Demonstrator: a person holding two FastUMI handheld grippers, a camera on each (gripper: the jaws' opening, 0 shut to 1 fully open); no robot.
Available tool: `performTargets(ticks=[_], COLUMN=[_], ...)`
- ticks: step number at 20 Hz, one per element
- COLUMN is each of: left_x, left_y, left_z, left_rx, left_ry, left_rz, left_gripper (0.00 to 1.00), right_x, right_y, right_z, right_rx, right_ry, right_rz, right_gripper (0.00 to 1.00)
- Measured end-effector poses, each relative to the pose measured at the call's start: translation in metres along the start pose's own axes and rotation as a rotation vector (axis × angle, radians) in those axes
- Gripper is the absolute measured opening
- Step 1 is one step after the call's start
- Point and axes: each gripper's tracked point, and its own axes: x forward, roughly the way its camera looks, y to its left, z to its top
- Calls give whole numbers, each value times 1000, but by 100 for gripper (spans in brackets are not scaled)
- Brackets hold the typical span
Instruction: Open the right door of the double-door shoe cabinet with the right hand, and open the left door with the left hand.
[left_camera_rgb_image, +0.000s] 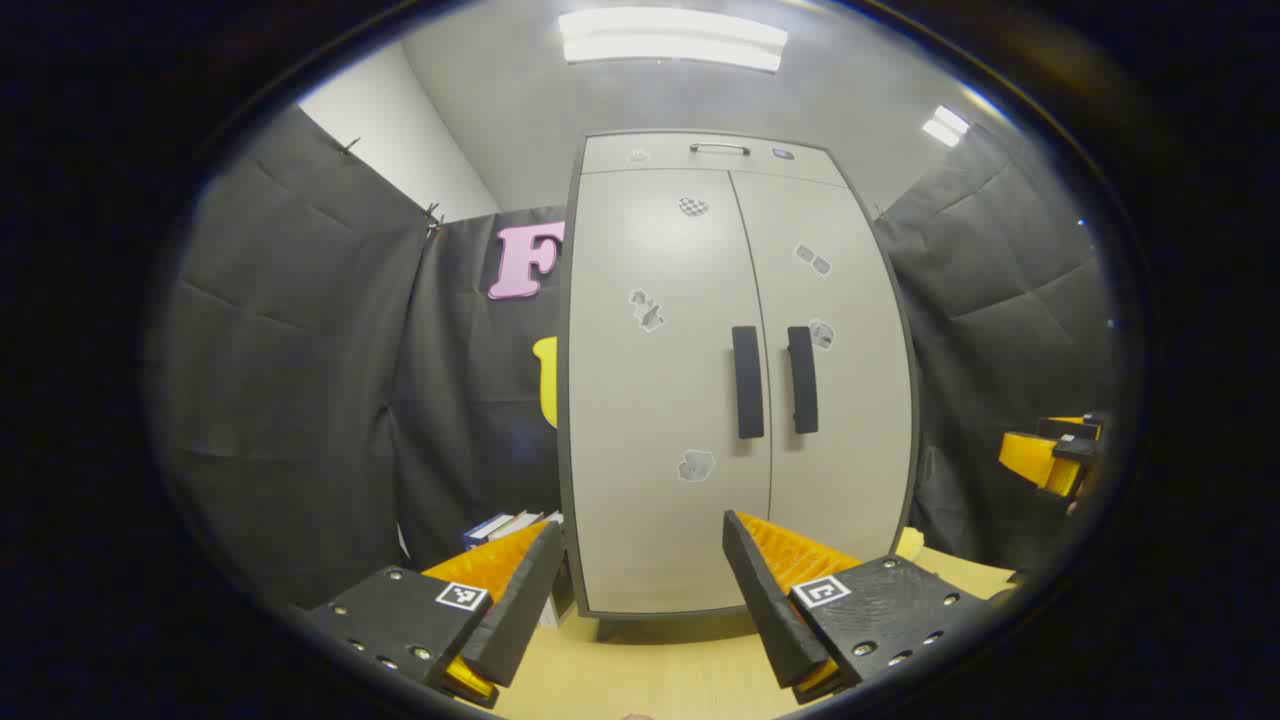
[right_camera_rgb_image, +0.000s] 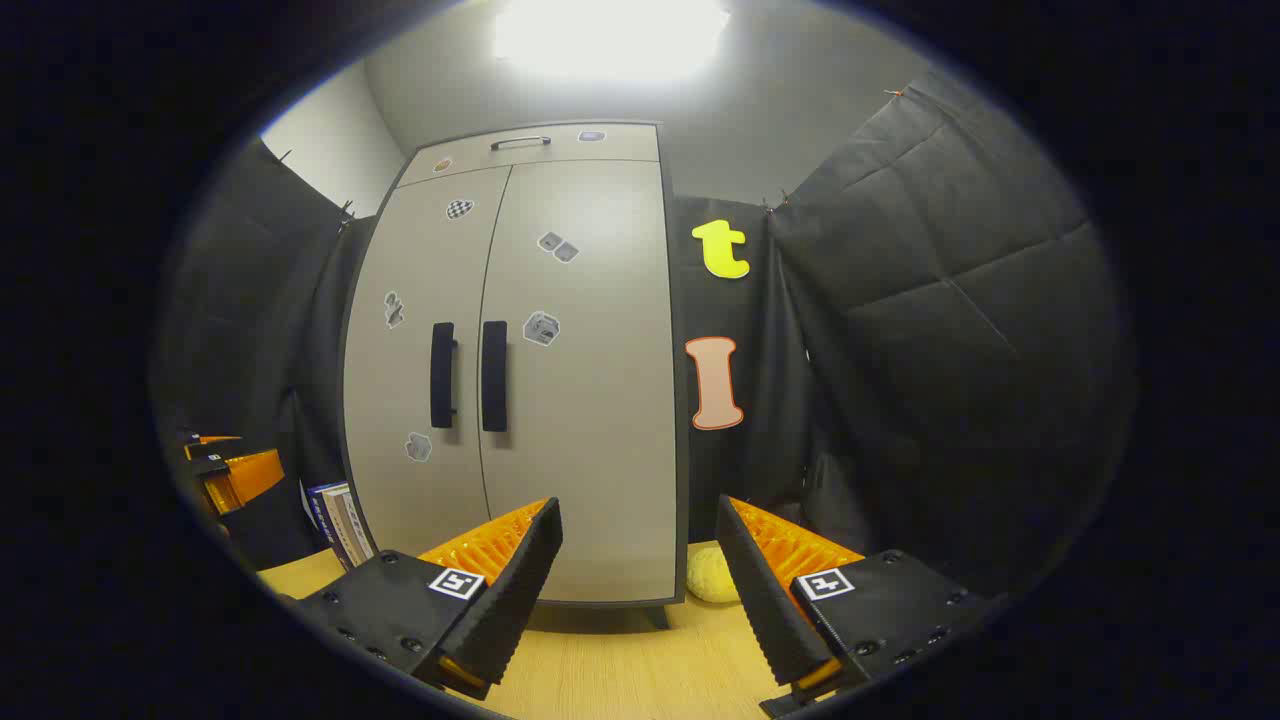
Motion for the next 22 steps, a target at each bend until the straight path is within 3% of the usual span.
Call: performTargets(ticks=[22], left_x=[10], left_y=[6], left_z=[-1], left_rx=[29], left_ry=[-7], left_rz=[10], left_gripper=[94], right_x=[22], right_y=[10], right_z=[0], right_rx=[15], right_ry=[12], right_rz=[28], right_gripper=[98])
